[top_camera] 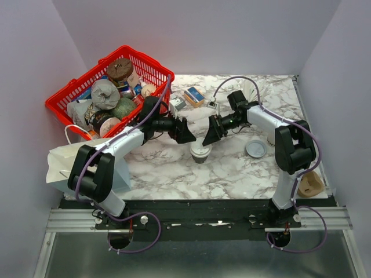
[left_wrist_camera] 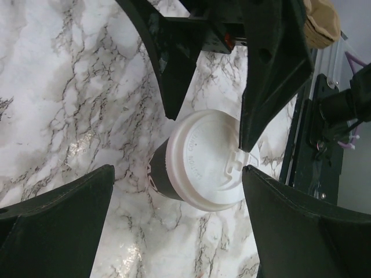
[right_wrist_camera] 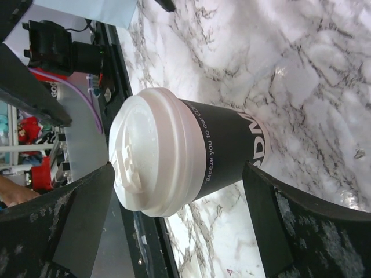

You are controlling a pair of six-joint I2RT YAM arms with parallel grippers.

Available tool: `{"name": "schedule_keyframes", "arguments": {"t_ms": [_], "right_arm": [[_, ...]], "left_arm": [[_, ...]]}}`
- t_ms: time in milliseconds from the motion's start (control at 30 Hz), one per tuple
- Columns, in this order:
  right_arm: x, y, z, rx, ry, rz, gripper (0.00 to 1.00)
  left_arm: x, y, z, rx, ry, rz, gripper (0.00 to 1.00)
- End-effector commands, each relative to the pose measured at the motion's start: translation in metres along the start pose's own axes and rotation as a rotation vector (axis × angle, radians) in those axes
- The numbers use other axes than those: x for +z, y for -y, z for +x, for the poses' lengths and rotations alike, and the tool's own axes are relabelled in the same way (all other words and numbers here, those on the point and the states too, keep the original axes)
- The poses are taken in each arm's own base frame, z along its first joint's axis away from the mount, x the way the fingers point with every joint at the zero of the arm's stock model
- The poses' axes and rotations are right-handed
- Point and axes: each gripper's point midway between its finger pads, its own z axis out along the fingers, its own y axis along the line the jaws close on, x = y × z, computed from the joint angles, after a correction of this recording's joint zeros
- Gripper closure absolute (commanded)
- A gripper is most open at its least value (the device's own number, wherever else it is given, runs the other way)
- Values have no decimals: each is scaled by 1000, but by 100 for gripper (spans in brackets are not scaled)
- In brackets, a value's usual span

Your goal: Pack the takeout coffee

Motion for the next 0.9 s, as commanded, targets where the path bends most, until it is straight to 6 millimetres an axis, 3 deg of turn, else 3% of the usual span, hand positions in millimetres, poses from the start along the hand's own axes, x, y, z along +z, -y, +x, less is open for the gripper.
{"name": "schedule_keyframes", "arguments": {"t_ms": [0,200,700,867], "right_arm": [[-15,-2,-16,-42,24,37,0],[-19,13,-10,10,22,77,3],[-16,9,-1,29,16,19,7],[-13,12,-1,35,18,5,14]], "left_arm": [[8,-11,-7,-55,51,-53,3],[13,-13,3,-118,42,-57,5],[26,-20,17,-148,13,-14,8],[29,-24,19,-150,3,-17,9]]}}
